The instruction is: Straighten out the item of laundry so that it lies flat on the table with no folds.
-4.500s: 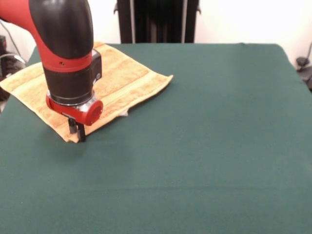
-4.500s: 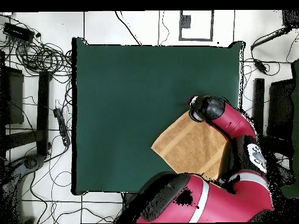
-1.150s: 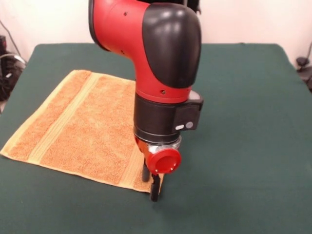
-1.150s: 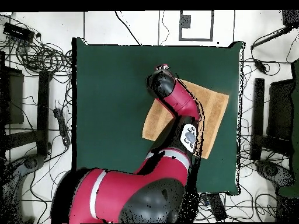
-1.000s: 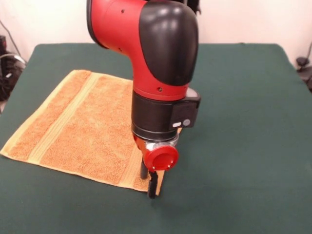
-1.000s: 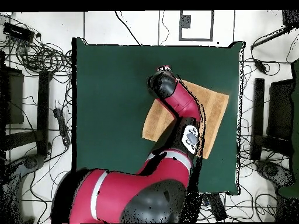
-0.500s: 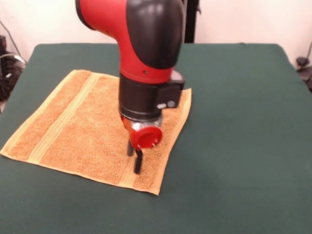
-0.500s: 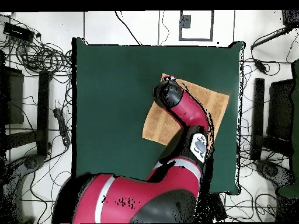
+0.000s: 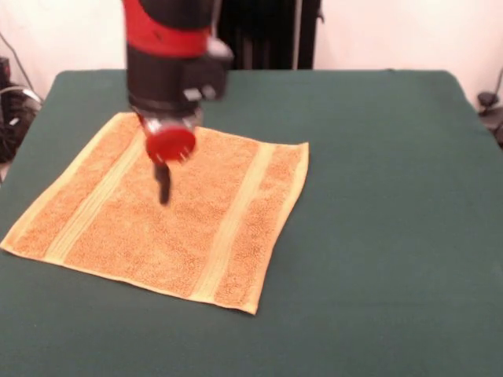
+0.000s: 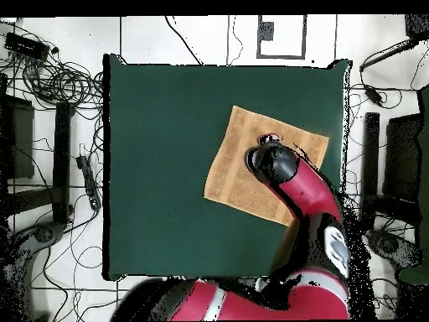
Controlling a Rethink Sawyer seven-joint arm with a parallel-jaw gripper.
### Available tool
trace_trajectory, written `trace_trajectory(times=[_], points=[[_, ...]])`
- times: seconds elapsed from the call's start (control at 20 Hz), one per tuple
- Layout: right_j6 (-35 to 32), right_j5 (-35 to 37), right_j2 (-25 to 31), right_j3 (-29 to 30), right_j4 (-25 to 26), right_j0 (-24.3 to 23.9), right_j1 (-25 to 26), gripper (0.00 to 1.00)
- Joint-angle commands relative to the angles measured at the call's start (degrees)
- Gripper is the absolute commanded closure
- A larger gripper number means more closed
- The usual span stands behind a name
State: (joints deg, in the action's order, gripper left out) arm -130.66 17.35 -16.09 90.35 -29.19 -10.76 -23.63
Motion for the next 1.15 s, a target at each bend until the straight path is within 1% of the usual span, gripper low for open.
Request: trace_trajectory(times=[0.05,0.15,0.3,0.4,0.6,0.85,1.1,1.15], points=[[13.36,8.4,8.25,18.21,12.27,-6.98,-15.09,0.0],[15.76,7.6,8.9,20.2,17.0,-10.93,-16.16,0.0],[16.71,4.31,11.87,21.82,23.45,-16.44,-16.44,0.0],[15.04,3.5,13.44,21.73,26.66,-17.82,-16.4,0.0],[9.15,3.8,13.78,20.57,31.14,-17.0,-16.72,0.0],[5.66,6.36,15.35,19.38,32.78,-17.31,-17.18,0.0],[4.39,7.86,16.37,19.09,33.77,-17.85,-17.68,0.0],[4.38,8.84,17.15,19.28,33.26,-18.51,-17.64,0.0]])
